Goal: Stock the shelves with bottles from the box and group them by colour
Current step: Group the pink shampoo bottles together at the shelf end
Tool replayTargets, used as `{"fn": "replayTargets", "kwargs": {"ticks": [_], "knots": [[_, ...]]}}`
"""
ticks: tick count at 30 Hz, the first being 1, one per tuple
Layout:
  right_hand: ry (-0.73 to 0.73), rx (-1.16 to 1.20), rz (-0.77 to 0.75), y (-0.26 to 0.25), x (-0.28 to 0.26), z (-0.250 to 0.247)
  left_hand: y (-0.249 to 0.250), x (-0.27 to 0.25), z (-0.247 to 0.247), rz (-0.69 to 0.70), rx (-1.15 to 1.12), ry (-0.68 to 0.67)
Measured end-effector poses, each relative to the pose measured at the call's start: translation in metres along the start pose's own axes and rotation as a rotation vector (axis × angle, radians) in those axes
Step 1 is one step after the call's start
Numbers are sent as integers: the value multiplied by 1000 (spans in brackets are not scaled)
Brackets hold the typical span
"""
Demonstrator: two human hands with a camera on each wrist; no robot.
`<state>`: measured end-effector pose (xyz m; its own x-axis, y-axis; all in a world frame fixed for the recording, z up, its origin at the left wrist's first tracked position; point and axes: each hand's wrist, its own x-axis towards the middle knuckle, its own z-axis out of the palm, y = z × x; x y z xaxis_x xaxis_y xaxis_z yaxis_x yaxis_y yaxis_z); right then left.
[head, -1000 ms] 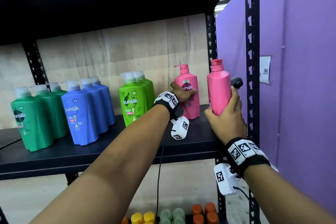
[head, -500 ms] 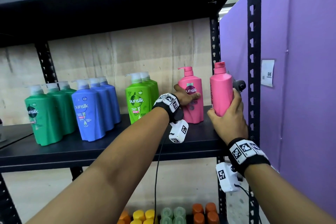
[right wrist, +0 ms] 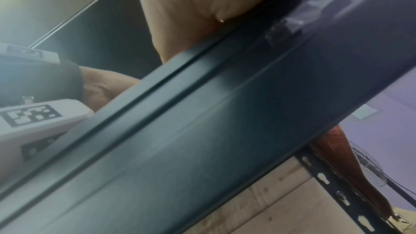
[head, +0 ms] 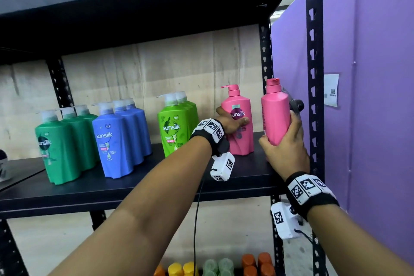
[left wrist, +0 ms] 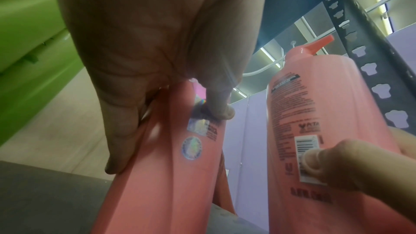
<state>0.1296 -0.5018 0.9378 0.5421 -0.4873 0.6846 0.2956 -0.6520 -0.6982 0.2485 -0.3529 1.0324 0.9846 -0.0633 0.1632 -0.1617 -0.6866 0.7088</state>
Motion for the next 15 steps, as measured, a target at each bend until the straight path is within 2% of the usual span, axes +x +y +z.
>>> {"fn": "replayTargets", "kwargs": {"ticks": [9, 15], "knots": [[-6, -17, 0, -1, -1, 0, 0, 4, -1, -24, -41, -17], [2, -39, -2, -1, -2, 0, -3, 6, 1, -48, -45, -97]]}}
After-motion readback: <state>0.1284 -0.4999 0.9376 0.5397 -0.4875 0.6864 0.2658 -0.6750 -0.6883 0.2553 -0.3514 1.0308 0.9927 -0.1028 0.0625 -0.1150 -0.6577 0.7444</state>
